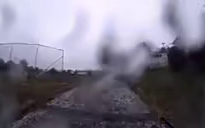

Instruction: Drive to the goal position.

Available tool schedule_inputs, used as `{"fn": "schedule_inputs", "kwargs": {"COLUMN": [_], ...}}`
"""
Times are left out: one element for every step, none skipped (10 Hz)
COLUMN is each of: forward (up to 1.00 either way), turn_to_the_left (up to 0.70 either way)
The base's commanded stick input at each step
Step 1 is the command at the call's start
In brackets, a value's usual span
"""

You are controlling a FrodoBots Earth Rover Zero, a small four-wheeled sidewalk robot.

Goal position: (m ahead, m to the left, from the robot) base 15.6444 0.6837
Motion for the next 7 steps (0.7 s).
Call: {"fn": "schedule_inputs", "kwargs": {"forward": [0.7,0.7,0.7,0.7,0.7,0.7,0.7], "turn_to_the_left": [0.0,0.0,0.0,0.0,0.0,0.0,0.0]}}
